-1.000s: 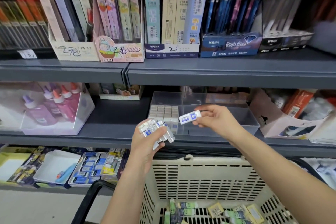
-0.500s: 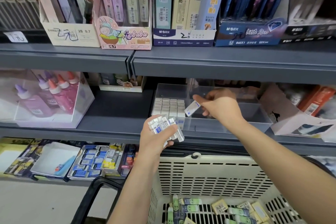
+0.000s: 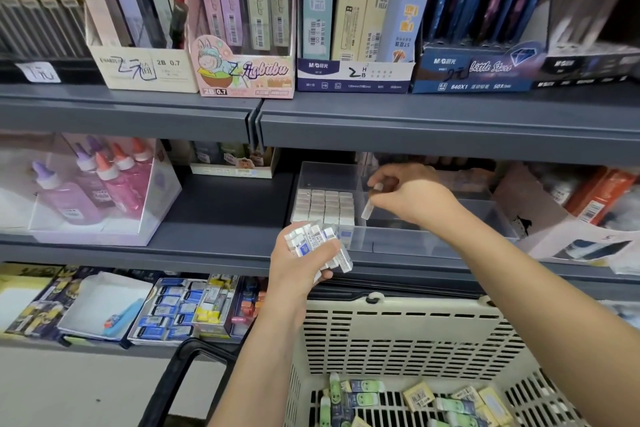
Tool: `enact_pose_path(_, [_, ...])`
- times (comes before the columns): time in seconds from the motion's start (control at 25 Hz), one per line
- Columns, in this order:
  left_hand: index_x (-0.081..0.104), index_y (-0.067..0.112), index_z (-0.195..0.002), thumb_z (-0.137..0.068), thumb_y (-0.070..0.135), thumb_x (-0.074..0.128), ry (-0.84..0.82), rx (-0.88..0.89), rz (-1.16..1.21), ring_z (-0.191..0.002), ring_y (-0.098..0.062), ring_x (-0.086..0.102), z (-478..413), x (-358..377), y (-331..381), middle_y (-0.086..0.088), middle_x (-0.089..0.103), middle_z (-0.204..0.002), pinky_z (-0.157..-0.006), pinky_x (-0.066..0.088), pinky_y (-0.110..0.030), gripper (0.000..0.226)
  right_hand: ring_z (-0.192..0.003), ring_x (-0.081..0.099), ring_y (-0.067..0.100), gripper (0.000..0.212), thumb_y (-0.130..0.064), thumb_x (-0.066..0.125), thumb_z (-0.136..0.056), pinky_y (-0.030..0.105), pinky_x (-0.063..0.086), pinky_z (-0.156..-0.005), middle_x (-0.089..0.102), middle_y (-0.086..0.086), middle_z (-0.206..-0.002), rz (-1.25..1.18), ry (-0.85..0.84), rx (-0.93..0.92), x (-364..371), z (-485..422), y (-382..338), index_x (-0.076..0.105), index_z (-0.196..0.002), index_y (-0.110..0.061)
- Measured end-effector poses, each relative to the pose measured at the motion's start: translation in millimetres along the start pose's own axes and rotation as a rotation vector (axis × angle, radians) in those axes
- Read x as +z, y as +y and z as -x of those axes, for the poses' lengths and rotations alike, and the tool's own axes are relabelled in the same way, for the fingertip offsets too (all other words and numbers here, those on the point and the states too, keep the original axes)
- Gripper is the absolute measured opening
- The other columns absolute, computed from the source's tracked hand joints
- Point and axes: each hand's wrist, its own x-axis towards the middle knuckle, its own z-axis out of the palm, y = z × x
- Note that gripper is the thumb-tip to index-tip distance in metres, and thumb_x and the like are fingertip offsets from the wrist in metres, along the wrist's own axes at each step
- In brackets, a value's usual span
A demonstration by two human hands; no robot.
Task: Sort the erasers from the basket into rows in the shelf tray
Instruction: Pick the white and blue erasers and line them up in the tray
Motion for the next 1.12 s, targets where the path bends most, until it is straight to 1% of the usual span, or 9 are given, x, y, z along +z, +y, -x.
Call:
enact_pose_path(0.2, [0.055, 0.028, -0.101, -0.072, 0.01, 0.077, 0.005, -0.004, 0.011, -0.072, -0.009, 0.07, 0, -1, -1, 0.003, 0.071, -0.086, -0.057, 0.052, -0.021, 0.04, -0.077, 0.059, 0.012, 0.013, -0.028, 0.067, -0.074, 0.024, 0.05, -0.074, 0.056, -0.019, -0.07, 0.025, -0.067, -0.006, -3, -1, -8, 0.055, -0.072, -0.029])
enact_pose_path(0.36, [0.055, 0.028, -0.101, -0.072, 0.01, 0.077, 0.004, -0.006, 0.022, -0.072, -0.011, 0.07, -1, -2, -1, 0.004, 0.072, -0.085, -0.057, 0.052, -0.022, 0.041, -0.078, 0.056, 0.012, 0.018, -0.027, 0.068, -0.076, 0.02, 0.042, -0.068, 0.054, -0.016, -0.073, 0.042, -0.129, -0.031, -2, -1, -17, 0.051, -0.069, -0.03])
enact_pose_path(0.52, [0.055, 0.027, -0.101, -0.072, 0.009, 0.077, -0.001, -0.008, 0.023, -0.071, -0.01, 0.069, -1, -1, -2, 0.005, 0.072, -0.083, -0.057, 0.052, -0.021, 0.04, -0.083, 0.059, 0.014, 0.012, -0.026, 0.068, -0.076, 0.021, 0.042, -0.068, 0.06, -0.009, -0.085, 0.128, -0.139, -0.007, -2, -4, -18, 0.056, -0.072, -0.028])
enact_pose_path(0.6, [0.055, 0.028, -0.1, -0.071, 0.01, 0.077, -0.001, -0.006, 0.023, -0.07, -0.008, 0.069, -1, -2, -3, 0.008, 0.072, -0.079, -0.056, 0.052, -0.02, 0.04, -0.079, 0.059, 0.013, 0.006, -0.025, 0.069, -0.076, 0.018, 0.04, -0.064, 0.062, -0.007, -0.086, 0.13, -0.173, -0.023, 7, -3, -13, 0.064, -0.077, -0.024])
enact_pose_path(0.68, [0.055, 0.027, -0.101, -0.071, 0.01, 0.077, -0.009, -0.005, 0.021, -0.069, -0.008, 0.069, -1, -1, -3, 0.009, 0.072, -0.078, -0.056, 0.052, -0.02, 0.04, -0.076, 0.056, 0.012, 0.011, -0.028, 0.069, -0.079, 0.016, 0.038, -0.059, 0.061, -0.003, -0.088, 0.149, -0.245, -0.045, 19, 1, -5, 0.067, -0.086, -0.019])
enact_pose_path(0.84, [0.055, 0.025, -0.102, -0.072, 0.009, 0.077, -0.016, -0.009, 0.037, -0.07, -0.009, 0.069, -2, -2, -2, 0.008, 0.072, -0.077, -0.056, 0.052, -0.022, 0.041, -0.093, 0.057, 0.013, 0.027, -0.034, 0.057, -0.09, 0.024, 0.043, -0.081, 0.064, -0.002, -0.11, 0.189, -0.287, -0.113, 22, 8, 2, 0.066, -0.111, -0.019])
enact_pose_path(0.92, [0.055, 0.025, -0.101, -0.072, 0.009, 0.077, -0.039, -0.011, 0.061, -0.07, -0.01, 0.069, -1, -1, -1, 0.006, 0.072, -0.078, -0.056, 0.052, -0.021, 0.04, -0.087, 0.057, 0.007, 0.032, -0.037, 0.063, -0.085, 0.025, 0.045, -0.085, 0.066, -0.006, -0.105, 0.034, -0.269, -0.162, 21, 16, 0, 0.065, -0.113, -0.022])
enact_pose_path(1.0, [0.055, 0.025, -0.101, -0.073, 0.01, 0.077, -0.083, -0.02, 0.082, -0.07, -0.01, 0.069, -1, 0, -1, 0.004, 0.073, -0.08, -0.056, 0.052, -0.02, 0.039, -0.074, 0.055, -0.002, 0.043, -0.037, 0.073, -0.075, 0.024, 0.046, -0.082, 0.065, -0.011, -0.093, -0.174, -0.388, -0.186, 21, 28, -7, 0.062, -0.115, -0.026])
enact_pose_path(1.12, [0.054, 0.02, -0.107, -0.076, 0.01, 0.075, -0.131, -0.032, 0.131, -0.07, -0.012, 0.069, 1, 3, 0, 0.001, 0.073, -0.082, -0.056, 0.052, -0.021, 0.039, -0.069, 0.056, 0.001, 0.044, -0.027, 0.078, -0.072, 0.027, 0.049, -0.084, 0.062, -0.01, -0.09, -0.264, -0.425, -0.19, 25, 39, -8, 0.061, -0.112, -0.028])
